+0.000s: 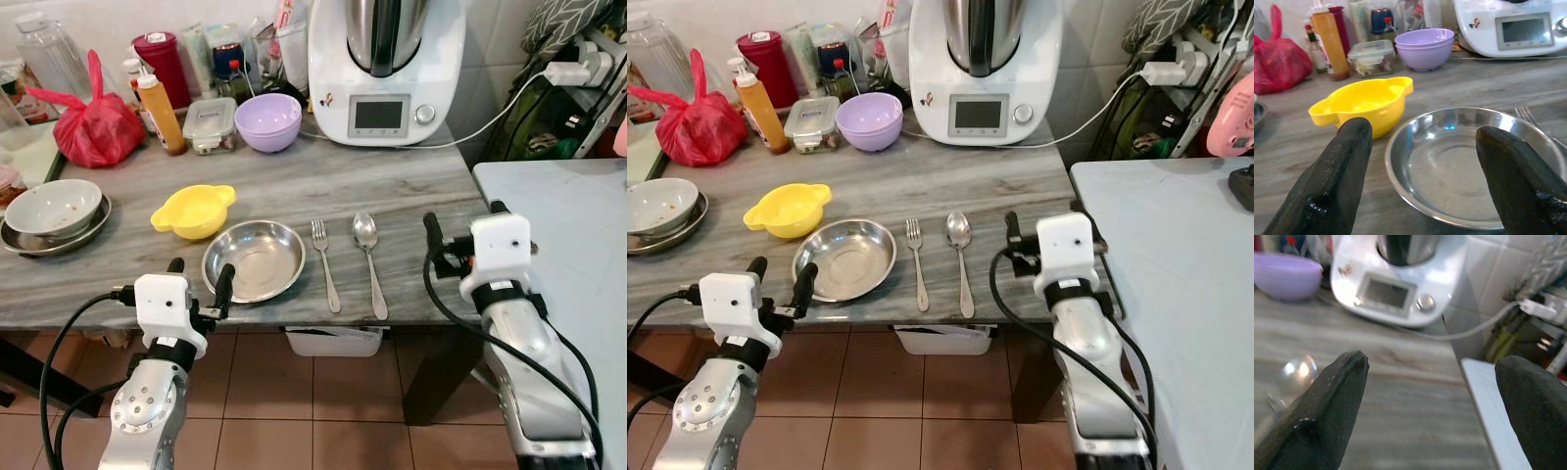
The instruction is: Setting the table
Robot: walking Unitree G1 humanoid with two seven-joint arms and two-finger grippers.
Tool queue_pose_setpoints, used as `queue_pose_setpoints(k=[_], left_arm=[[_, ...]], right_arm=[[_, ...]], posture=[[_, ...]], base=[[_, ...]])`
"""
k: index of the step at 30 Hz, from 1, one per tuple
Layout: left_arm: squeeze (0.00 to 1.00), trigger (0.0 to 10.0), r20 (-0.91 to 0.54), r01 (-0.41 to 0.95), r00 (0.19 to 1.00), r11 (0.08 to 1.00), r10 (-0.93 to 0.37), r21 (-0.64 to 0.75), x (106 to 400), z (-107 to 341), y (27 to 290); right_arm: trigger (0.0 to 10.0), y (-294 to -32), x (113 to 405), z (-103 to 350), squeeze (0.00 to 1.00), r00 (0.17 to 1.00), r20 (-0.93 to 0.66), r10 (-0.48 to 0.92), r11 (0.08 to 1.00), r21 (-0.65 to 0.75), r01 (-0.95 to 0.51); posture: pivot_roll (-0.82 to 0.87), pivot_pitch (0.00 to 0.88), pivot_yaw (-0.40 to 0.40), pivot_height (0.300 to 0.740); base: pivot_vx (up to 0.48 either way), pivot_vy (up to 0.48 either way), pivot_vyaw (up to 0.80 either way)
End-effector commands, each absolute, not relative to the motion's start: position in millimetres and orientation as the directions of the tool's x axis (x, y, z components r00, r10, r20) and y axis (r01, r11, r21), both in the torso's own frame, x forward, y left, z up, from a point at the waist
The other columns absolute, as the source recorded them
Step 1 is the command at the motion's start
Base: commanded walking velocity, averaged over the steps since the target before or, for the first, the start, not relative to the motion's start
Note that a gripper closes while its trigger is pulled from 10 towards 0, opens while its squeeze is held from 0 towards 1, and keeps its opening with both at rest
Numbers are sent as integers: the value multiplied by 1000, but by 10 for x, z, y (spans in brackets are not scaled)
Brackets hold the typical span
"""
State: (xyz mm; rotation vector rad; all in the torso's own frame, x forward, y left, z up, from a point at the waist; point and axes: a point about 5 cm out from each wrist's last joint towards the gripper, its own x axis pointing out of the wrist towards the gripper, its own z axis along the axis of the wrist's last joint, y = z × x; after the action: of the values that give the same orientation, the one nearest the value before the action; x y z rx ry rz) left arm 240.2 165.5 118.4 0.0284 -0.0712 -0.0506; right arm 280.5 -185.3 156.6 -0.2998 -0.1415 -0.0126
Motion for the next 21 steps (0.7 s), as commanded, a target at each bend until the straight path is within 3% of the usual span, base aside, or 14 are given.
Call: queue_pose_setpoints(k=[1, 2, 8, 13, 21], left_arm=[[0, 10000, 57, 26, 998, 999, -28, 47, 2385, 1144, 1690], [0, 10000, 53, 19, 998, 999, -21, 42, 2389, 1137, 1696], [0, 10000, 42, -1, 999, 999, -2, 52, 2402, 1102, 1687], [0, 10000, 41, -18, 999, 998, 15, 65, 2408, 1093, 1678], [0, 10000, 29, -39, 999, 996, 37, 78, 2405, 1066, 1688]], right_arm=[[10000, -1851, 2789, 1626, 467, 986, 164, 4, 954, -296, 46], [10000, -1849, 2788, 1604, 0, 988, 155, 3, 956, -289, 42], [10000, -1775, 2834, 1564, 0, 992, 123, 18, 968, -251, 14], [10000, -1695, 2841, 1560, 0, 992, 119, 51, 971, -239, -21], [10000, -1638, 2856, 1542, 0, 990, 108, 85, 971, -230, -58]], posture=[[-120, 60, 76, 740], [-121, 60, 76, 740], [-126, 58, 75, 740], [-122, 56, 70, 740], [-119, 54, 64, 740]], base=[[0, 0, 0], [0, 0, 0], [0, 0, 0], [0, 0, -530], [0, 0, 0]])
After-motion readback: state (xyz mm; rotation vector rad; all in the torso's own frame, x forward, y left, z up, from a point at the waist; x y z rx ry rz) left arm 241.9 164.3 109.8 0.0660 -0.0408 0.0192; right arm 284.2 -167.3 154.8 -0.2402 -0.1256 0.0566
